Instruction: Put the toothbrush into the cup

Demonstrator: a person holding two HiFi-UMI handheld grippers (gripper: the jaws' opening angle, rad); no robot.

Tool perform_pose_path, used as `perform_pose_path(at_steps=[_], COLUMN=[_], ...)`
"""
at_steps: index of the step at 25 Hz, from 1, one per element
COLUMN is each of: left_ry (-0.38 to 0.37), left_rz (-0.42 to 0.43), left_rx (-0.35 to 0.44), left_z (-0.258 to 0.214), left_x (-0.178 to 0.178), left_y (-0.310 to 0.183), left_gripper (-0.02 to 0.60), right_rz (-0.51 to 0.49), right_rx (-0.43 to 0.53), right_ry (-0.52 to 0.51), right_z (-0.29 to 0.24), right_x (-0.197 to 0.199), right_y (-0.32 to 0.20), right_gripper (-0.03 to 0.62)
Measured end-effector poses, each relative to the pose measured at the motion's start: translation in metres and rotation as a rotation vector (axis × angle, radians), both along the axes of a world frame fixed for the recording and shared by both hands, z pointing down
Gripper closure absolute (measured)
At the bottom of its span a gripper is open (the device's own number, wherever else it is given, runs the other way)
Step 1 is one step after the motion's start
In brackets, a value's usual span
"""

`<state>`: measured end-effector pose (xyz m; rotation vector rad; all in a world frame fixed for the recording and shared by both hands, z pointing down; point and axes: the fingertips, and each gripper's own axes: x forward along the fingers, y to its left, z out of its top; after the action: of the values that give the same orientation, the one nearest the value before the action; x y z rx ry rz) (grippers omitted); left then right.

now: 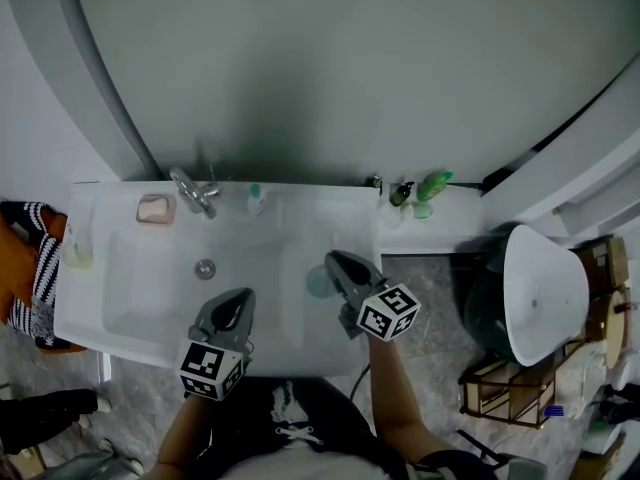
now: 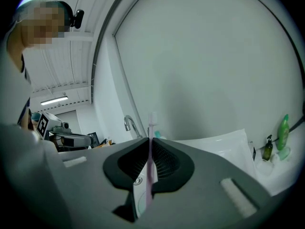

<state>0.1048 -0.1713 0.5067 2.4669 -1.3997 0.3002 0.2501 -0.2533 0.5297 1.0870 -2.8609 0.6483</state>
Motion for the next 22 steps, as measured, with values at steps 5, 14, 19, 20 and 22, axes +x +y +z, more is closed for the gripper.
perform_pose_path(at_steps=[5, 14, 19, 20, 22], left_ry=[0.003, 0.006, 0.007, 0.008, 0.008], left_rz=[0.008, 0.019, 0.026, 0.028, 0.033], left_rx=[0.0, -0.001, -0.002, -0.001, 0.001], left_z=[-0.002, 0.001, 0.002, 0.002, 0.001], left_x=[0.002, 0.004, 0.004, 0.005, 0.005], left_y=[-0.001, -0.001, -0.001, -0.001, -0.001], left_gripper=[0.581, 0.581, 0.581, 0.581, 0.581], right_rz=[0.011, 0.039, 0.049, 0.052, 0.059], right_rx=[-0.022, -0.1, -0.137, -0.143, -0.154], right_ry=[0.026, 0.074, 0.09, 0.092, 0.094], right_z=[0.008, 0.036, 0.051, 0.053, 0.056], right_x=[0.005, 0.012, 0.015, 0.016, 0.017], right_y=[0.003, 0.018, 0.029, 0.03, 0.033], right_gripper=[0.568, 0.566, 0.563, 0.562, 0.562])
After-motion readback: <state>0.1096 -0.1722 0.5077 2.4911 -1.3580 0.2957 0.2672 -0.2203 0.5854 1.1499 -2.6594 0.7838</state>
